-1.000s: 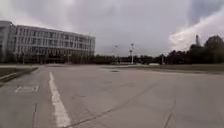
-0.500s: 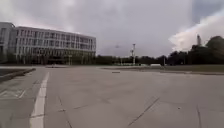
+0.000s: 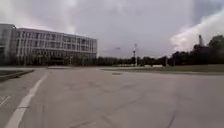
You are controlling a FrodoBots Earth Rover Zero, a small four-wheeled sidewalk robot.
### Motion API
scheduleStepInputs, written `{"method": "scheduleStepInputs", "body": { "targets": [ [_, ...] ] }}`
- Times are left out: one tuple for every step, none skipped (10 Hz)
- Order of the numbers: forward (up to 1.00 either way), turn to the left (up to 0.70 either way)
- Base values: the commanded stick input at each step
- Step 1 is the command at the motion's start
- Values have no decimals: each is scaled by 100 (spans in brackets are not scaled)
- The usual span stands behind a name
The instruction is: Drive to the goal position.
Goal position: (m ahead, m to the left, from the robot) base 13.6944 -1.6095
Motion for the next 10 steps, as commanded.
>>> {"method": "scheduleStepInputs", "body": {
  "targets": [
    [100,27],
    [100,27],
    [100,27],
    [100,27],
    [100,27],
    [100,0],
    [100,0],
    [100,0],
    [100,0],
    [100,0]
  ]
}}
